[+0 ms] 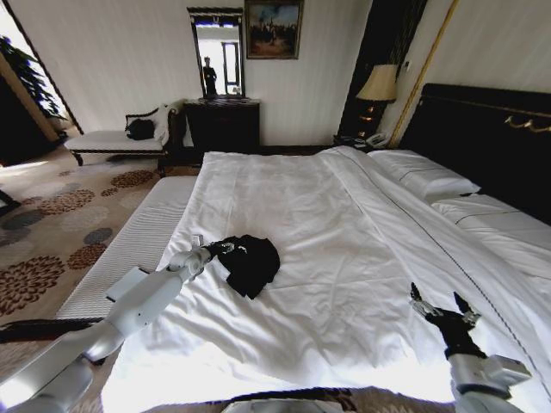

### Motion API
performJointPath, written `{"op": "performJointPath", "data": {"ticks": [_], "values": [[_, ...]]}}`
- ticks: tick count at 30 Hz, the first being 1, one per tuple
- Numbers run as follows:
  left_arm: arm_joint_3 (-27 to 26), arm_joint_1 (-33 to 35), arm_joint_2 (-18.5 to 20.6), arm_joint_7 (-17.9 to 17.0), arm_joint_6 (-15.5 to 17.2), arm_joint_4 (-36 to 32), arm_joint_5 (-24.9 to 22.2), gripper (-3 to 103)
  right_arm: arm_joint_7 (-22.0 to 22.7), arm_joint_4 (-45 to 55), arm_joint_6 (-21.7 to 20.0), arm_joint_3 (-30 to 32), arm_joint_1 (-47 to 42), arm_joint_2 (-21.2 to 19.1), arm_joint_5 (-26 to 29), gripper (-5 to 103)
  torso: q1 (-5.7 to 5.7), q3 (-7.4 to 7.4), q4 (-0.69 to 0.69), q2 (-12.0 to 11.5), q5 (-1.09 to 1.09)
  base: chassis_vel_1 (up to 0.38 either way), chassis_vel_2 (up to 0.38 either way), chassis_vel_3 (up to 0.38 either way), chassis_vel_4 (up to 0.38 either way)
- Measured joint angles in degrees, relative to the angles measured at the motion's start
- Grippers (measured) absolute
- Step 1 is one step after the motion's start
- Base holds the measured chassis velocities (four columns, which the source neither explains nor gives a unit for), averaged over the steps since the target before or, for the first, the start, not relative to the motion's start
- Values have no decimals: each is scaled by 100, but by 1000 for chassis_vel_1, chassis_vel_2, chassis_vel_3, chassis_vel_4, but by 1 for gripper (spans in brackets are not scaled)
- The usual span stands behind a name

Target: Fold the clothes on the bed.

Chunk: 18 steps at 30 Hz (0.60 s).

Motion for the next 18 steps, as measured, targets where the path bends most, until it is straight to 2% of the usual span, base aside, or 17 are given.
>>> {"op": "performJointPath", "data": {"ticks": [1,2,5,6,8,11,14,18], "values": [[-14,9,5,-1,0,-9,-14,53,3,2,0,-1,3,-1,0,100,0,0,0,0,0,0,0,0,0],[-14,9,5,-1,0,-9,-14,53,3,2,0,-1,3,-1,0,100,0,0,0,0,0,0,0,0,0],[-87,81,55,0,0,-71,-55,37,16,18,-24,-22,26,-8,0,100,0,0,0,0,0,0,0,0,0],[-87,81,55,0,0,-71,-55,37,16,18,-24,-22,26,-8,0,100,0,0,0,0,0,0,0,0,0],[-130,154,119,0,0,-131,-63,26,25,31,-39,-30,34,-12,0,100,0,0,0,0,0,0,0,0,0],[-164,207,157,0,-1,-175,-72,21,30,33,-43,-30,34,-14,0,100,0,0,1,0,0,0,0,0,0],[-226,318,235,0,-4,-264,-78,5,33,37,-46,-31,31,-18,2,100,0,0,1,0,0,0,0,0,0],[-305,409,288,0,-12,-359,-77,1,37,37,-52,-40,32,-26,3,100,0,0,0,0,0,0,0,0,0]]}}
